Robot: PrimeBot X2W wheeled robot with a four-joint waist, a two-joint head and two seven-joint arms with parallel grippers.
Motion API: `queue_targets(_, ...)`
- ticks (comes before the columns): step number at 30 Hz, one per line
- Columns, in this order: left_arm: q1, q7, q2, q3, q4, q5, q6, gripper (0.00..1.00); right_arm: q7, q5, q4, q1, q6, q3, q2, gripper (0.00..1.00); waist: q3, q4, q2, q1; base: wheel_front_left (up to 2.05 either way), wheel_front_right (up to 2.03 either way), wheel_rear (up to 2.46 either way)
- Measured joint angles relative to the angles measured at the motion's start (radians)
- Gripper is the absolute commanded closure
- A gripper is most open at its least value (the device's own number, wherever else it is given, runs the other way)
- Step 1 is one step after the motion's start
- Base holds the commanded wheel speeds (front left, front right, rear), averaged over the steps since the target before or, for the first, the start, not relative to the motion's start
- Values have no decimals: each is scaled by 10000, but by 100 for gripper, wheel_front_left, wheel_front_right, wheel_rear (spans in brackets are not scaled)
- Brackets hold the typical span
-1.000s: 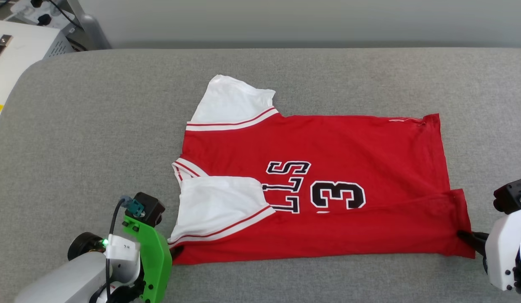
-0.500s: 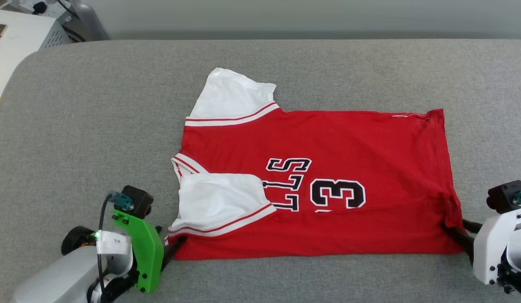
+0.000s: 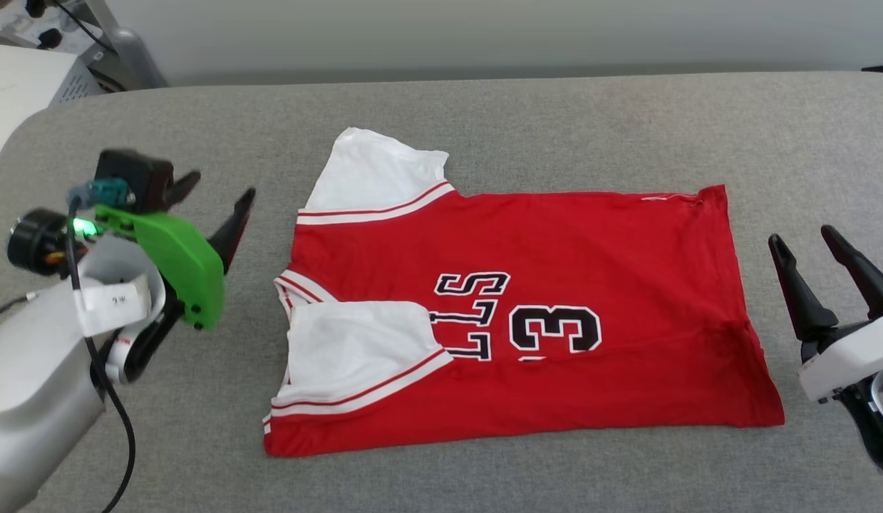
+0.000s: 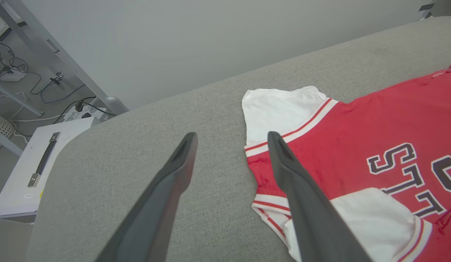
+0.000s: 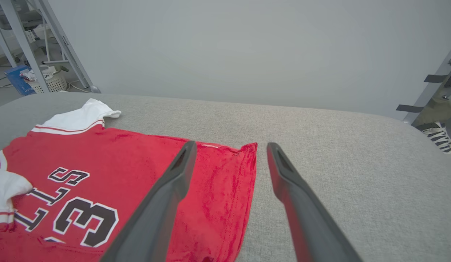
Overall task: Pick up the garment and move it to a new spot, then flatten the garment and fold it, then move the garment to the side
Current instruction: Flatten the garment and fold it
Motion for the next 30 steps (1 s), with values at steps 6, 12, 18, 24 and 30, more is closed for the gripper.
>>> queue_targets(6,-1770,-42,-727,226,1080,500,-259,0,-792,-997,-922,-14,0,-882,1131,0,548,-269,0,0,0,0,0)
queue_targets(12,-3935,1256,-1651,228,2656,387,-1162,0,-945,-1705,-1739,-34,0,-859,1496,0,1342,-543,0,1,0,0,0)
queue_targets(18,-5871,4011,-2380,-46,4358,-180,-1988,0,-938,-1912,-2142,-435,0,-573,1534,0,2239,-861,0,2,0,0,0)
queue_targets(24,-7118,6769,-2742,-527,5526,-644,-2268,0,-945,-1916,-2257,-869,0,-385,1547,0,3154,-1205,0,2,0,0,0)
queue_targets(30,-7387,7517,-2761,-775,6374,-696,-2286,0,-1016,-1912,-2207,-1233,0,-238,1582,0,3911,-1530,0,2,0,0,0)
